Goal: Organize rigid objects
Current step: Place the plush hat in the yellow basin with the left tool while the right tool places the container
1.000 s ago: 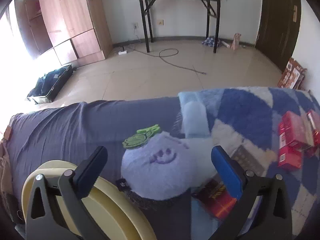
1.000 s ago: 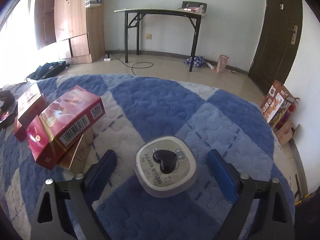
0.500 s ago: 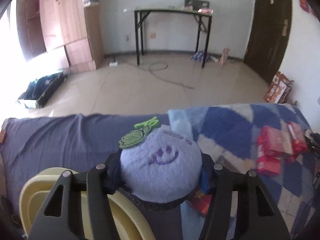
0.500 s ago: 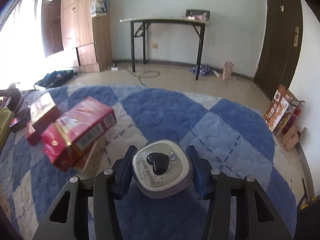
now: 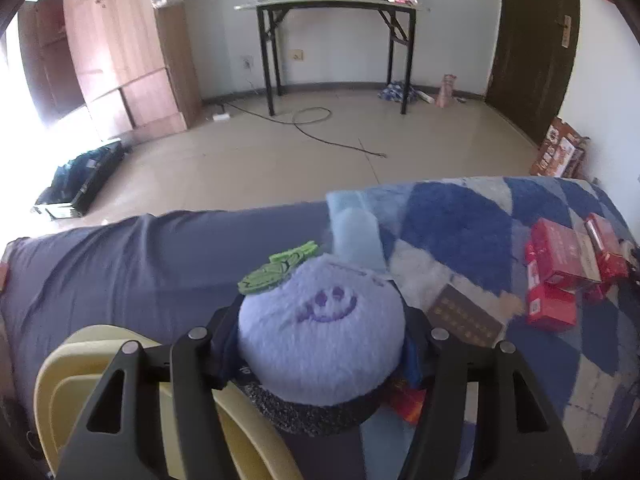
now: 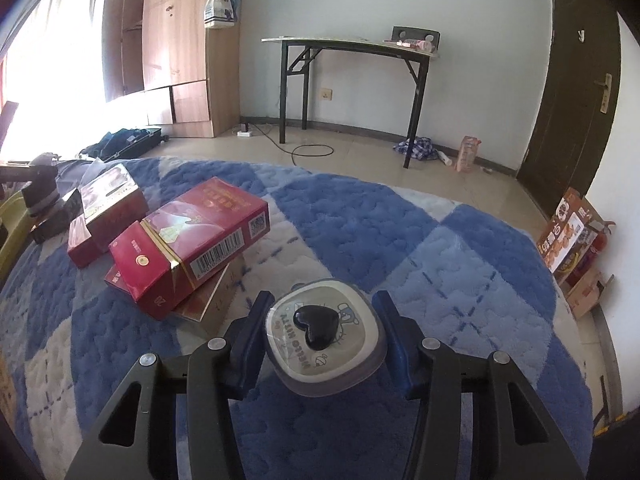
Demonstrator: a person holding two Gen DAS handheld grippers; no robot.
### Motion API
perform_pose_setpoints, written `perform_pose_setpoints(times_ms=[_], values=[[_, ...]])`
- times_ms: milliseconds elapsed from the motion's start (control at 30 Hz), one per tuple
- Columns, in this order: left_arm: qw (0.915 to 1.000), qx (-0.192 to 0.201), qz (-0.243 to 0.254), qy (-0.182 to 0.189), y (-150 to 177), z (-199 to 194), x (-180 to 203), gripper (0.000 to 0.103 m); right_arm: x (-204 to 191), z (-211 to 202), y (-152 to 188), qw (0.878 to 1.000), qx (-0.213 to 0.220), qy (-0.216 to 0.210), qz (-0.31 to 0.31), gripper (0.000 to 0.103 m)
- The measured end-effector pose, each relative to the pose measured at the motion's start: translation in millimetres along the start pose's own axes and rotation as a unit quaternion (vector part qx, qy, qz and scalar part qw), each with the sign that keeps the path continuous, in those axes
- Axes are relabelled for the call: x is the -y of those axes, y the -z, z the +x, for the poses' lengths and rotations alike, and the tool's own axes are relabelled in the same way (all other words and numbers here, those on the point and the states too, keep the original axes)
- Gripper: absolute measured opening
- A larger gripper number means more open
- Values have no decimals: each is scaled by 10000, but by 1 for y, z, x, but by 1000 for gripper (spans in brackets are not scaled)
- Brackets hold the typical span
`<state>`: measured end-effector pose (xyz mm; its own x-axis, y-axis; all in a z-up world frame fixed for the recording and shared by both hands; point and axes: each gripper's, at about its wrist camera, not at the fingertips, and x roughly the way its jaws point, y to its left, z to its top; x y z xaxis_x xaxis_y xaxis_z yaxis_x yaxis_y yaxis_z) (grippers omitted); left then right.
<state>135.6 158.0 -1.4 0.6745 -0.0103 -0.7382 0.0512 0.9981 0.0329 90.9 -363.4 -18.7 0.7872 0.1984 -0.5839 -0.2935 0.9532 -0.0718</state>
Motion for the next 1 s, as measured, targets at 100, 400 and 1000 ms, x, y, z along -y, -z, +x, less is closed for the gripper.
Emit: perform_pose_setpoints(times_ms=[100, 400, 1000], values=[[9999, 85, -104, 14, 0, 1, -8, 62, 1, 1, 0, 10000, -27, -1, 27, 50], [9984, 408, -285, 261, 2, -29, -20, 60, 4, -14, 0, 9995, 289, -59, 142, 50], [9848, -100, -1730, -72, 187, -159, -170, 60, -337, -61, -101, 9118, 433, -3239, -2486, 50]])
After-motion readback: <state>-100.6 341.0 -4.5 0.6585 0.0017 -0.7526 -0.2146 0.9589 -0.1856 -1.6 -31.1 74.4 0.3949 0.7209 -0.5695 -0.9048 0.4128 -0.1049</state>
